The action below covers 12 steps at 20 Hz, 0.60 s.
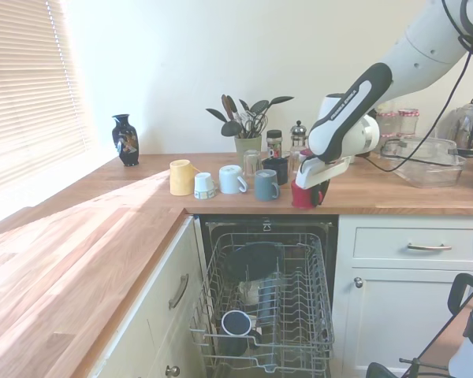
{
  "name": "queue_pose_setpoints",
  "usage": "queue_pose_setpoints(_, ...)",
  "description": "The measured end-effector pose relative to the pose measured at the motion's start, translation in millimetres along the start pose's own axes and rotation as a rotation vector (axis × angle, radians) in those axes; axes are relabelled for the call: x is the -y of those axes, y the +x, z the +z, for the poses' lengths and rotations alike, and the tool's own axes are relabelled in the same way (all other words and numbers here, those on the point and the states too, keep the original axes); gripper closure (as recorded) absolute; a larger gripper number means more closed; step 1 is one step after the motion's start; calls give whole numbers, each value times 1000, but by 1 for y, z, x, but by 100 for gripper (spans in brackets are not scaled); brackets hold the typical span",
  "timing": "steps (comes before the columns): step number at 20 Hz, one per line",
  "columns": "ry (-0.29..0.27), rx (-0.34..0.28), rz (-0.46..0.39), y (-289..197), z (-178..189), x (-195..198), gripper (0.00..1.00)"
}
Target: Move a mug from dishwasher to table
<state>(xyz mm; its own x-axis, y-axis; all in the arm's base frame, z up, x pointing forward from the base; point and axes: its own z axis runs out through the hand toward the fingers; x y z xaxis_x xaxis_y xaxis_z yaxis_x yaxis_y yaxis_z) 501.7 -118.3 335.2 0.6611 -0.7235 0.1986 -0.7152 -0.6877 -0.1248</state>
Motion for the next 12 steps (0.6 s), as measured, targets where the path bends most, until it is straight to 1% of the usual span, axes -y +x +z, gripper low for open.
queue_pose_setpoints(6, -17, 21, 2, 31, 6, 26, 100)
queue_pose_setpoints(11, -42, 41, 22, 56, 16, 33, 100)
queue_pose_setpoints(12, -43, 48, 37, 60, 17, 34, 0)
